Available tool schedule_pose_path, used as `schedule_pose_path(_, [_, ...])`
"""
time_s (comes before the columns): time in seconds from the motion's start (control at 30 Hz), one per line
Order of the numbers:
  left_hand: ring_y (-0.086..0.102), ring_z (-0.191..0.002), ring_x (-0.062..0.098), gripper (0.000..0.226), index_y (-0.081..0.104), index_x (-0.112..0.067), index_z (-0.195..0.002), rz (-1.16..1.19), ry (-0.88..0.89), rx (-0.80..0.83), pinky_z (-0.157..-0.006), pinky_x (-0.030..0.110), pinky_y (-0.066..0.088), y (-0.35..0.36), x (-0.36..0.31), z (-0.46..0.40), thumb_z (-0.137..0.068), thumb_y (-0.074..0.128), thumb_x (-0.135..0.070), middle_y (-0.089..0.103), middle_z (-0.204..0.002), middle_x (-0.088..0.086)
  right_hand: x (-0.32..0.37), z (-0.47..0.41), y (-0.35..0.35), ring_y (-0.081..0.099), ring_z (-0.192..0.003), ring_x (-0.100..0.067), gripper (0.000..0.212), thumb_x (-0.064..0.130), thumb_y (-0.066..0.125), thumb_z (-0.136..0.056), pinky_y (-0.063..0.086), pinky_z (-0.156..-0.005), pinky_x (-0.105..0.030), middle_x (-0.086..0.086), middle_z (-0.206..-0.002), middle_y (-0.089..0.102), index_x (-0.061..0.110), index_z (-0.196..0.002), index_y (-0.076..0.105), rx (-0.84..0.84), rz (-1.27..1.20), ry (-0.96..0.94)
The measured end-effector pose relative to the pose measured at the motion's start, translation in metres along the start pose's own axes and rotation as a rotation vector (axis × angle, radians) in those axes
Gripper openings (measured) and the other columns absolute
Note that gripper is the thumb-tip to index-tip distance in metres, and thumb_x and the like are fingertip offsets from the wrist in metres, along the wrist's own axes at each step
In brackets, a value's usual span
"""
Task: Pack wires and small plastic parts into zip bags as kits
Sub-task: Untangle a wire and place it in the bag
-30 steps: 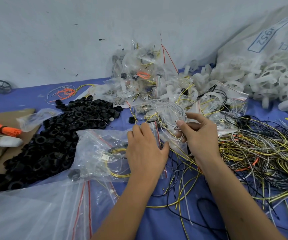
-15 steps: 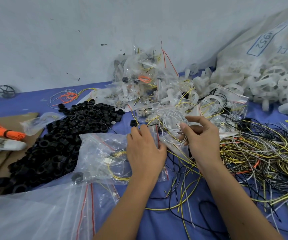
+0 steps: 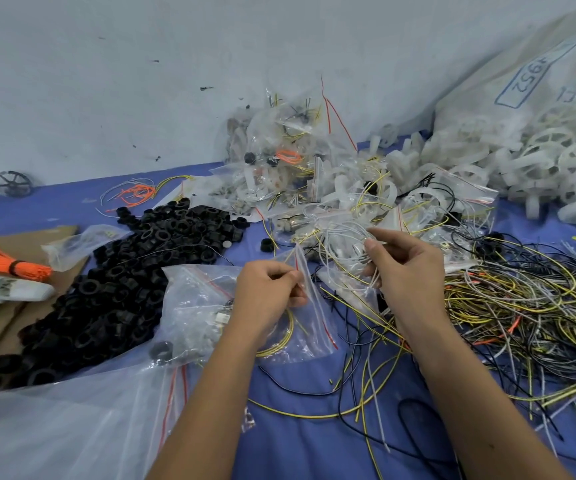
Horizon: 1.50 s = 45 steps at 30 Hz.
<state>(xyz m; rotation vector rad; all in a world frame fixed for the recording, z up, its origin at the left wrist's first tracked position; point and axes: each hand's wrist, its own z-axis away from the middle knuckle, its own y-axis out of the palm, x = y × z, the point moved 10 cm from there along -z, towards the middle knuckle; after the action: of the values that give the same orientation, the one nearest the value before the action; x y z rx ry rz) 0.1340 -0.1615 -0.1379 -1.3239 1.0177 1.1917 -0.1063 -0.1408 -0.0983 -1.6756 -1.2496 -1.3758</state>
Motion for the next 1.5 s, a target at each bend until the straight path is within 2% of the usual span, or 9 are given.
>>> schedule_pose_path(0.37, [0.061, -0.048, 0.014, 0.022, 0.072, -0.003, -0.076, 0.004, 0.002, -0.033, -0.050, 0.021, 0.050, 0.005, 0.002, 0.003, -0.096, 0.070, -0.011, 0.067, -0.057, 0.005, 0.012, 0.005, 0.020, 0.056, -0.051, -0.012, 0.019, 0.004, 0.070, -0.092, 0.050, -0.052, -0.023, -0.003, -0.065, 0.064, 0.019, -0.096, 0.081, 0.181, -0.298, 0.067])
schedule_pose_path(0.53, [0.057, -0.046, 0.015, 0.024, 0.066, 0.000, -0.080, 0.063, 0.007, -0.042, -0.047, 0.024, 0.049, 0.001, 0.001, 0.000, -0.101, 0.061, -0.011, 0.063, -0.055, 0.003, 0.012, 0.008, 0.021, 0.059, -0.049, -0.013, 0.013, 0.008, 0.073, -0.091, 0.043, -0.047, -0.022, -0.011, -0.063, 0.068, 0.017, -0.098, 0.079, 0.211, 0.080, -0.018])
schedule_pose_path(0.67, [0.056, -0.047, 0.013, 0.025, 0.064, -0.004, -0.077, 0.108, 0.044, -0.082, -0.045, 0.022, 0.047, -0.008, -0.004, 0.000, -0.101, 0.061, -0.011, 0.061, -0.057, 0.003, 0.009, 0.006, 0.015, 0.065, -0.049, -0.011, 0.012, 0.011, 0.074, -0.090, 0.047, -0.048, -0.017, 0.001, -0.062, 0.070, 0.014, -0.101, 0.080, 0.167, 0.338, -0.079])
schedule_pose_path(0.8, [0.057, -0.048, 0.012, 0.025, 0.064, -0.006, -0.077, 0.122, 0.123, -0.162, -0.045, 0.022, 0.047, -0.016, -0.015, 0.003, -0.101, 0.061, -0.012, 0.062, -0.056, -0.003, 0.012, 0.005, 0.014, 0.068, -0.056, -0.016, 0.014, 0.008, 0.073, -0.089, 0.060, -0.065, -0.033, 0.001, -0.068, 0.073, 0.012, -0.101, 0.080, 0.142, 0.532, -0.180])
schedule_pose_path(0.9, [0.058, -0.050, 0.012, 0.026, 0.063, -0.008, -0.076, 0.096, 0.206, -0.240, -0.047, 0.024, 0.047, -0.023, -0.026, 0.008, -0.100, 0.063, -0.016, 0.063, -0.056, -0.002, 0.021, 0.006, 0.015, 0.062, -0.056, -0.004, 0.015, 0.008, 0.073, -0.089, 0.054, -0.066, -0.025, 0.009, -0.062, 0.067, 0.011, -0.102, 0.081, 0.117, 0.652, -0.289])
schedule_pose_path(0.97, [0.058, -0.050, 0.013, 0.025, 0.064, -0.011, -0.076, 0.065, 0.245, -0.277, -0.049, 0.028, 0.047, -0.026, -0.031, 0.011, -0.099, 0.065, -0.020, 0.063, -0.055, -0.001, 0.027, 0.008, 0.016, 0.058, -0.054, 0.002, 0.016, 0.009, 0.073, -0.089, 0.049, -0.064, -0.018, 0.017, -0.061, 0.061, 0.012, -0.103, 0.081, 0.103, 0.658, -0.332])
schedule_pose_path(1.13, [0.066, -0.061, 0.023, 0.024, 0.063, -0.019, -0.073, -0.118, 0.327, -0.281, -0.064, 0.046, 0.059, -0.016, -0.040, 0.018, -0.096, 0.067, -0.025, 0.065, -0.061, -0.002, 0.050, 0.021, 0.026, 0.065, -0.059, -0.010, 0.018, 0.007, 0.075, -0.089, 0.055, -0.059, -0.029, 0.017, -0.069, 0.066, 0.015, -0.104, 0.081, 0.171, 0.444, -0.453])
schedule_pose_path(1.33, [0.066, -0.060, 0.015, 0.024, 0.061, -0.024, -0.072, -0.218, 0.350, -0.309, -0.062, 0.041, 0.056, -0.012, -0.042, 0.020, -0.096, 0.067, -0.026, 0.065, -0.062, -0.006, 0.079, 0.043, 0.045, 0.057, -0.058, -0.007, 0.018, 0.006, 0.076, -0.088, 0.045, -0.059, -0.015, 0.005, -0.071, 0.068, 0.013, -0.103, 0.080, 0.209, 0.506, -0.712])
schedule_pose_path(1.5, [0.062, -0.058, 0.015, 0.025, 0.061, -0.025, -0.071, -0.115, 0.367, -0.332, -0.061, 0.041, 0.057, -0.017, -0.044, 0.022, -0.096, 0.066, -0.022, 0.063, -0.059, -0.008, 0.053, 0.036, 0.053, 0.063, -0.062, -0.002, 0.018, 0.007, 0.075, -0.088, 0.044, -0.062, -0.008, 0.014, -0.073, 0.069, 0.013, -0.105, 0.080, 0.272, 0.453, -0.505])
